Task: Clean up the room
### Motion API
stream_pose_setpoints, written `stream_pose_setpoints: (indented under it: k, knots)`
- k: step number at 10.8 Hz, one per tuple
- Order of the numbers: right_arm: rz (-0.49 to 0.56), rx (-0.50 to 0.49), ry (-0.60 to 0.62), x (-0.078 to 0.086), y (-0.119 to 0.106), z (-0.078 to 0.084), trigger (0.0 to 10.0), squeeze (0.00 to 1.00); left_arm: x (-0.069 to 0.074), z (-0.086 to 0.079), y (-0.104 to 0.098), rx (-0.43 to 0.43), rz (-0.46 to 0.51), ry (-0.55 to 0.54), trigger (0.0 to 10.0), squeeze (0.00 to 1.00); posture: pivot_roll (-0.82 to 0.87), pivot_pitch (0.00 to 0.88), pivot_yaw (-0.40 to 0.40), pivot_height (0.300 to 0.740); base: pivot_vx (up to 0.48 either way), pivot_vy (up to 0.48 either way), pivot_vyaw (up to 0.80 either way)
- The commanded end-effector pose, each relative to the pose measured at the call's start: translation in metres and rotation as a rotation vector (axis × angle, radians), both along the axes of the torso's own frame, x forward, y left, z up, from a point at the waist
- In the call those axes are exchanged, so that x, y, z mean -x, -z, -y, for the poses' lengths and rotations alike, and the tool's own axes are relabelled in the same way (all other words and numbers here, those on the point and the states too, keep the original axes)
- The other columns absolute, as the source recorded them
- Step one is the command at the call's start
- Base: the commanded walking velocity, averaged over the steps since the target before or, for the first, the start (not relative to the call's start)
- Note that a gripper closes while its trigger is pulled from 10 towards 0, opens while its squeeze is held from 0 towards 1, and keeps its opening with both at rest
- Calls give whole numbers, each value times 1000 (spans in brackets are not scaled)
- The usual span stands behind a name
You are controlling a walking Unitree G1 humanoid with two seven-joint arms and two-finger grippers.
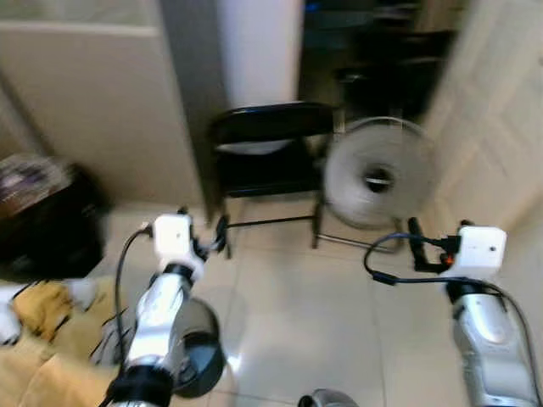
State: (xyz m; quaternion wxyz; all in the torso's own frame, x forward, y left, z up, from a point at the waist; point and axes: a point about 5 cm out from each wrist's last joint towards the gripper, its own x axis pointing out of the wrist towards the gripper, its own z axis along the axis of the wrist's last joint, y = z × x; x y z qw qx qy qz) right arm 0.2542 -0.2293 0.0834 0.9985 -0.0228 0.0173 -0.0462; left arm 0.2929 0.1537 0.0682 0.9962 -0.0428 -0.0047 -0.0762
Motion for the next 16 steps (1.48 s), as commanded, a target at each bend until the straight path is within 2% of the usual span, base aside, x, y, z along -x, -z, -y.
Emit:
stream_pose_setpoints:
  k: [1,3,6,13,16]
  knots:
    - [-24,-37,-1,0,5,-3,10000,39,-4,10,-10,-19,42,50,10000,0,-178,0,3,723,0,0,0]
    - [-38,-40,-30,2,10,-12,10000,31,-9,21,-15,2,44,118,10000,0,-182,0,13,723,0,0,0]
    - [-32,-35,-33,2,11,-15,10000,35,-8,38,-16,2,53,209,10000,0,-205,0,40,723,364,-285,0]
    - [-31,-18,-22,11,15,-18,10000,39,-14,48,-11,3,14,260,10000,0,-256,0,93,723,359,-313,0]
    - [-28,-11,-30,9,14,-19,10000,59,-17,48,-11,25,4,256,10000,0,-253,0,93,723,362,-310,208]
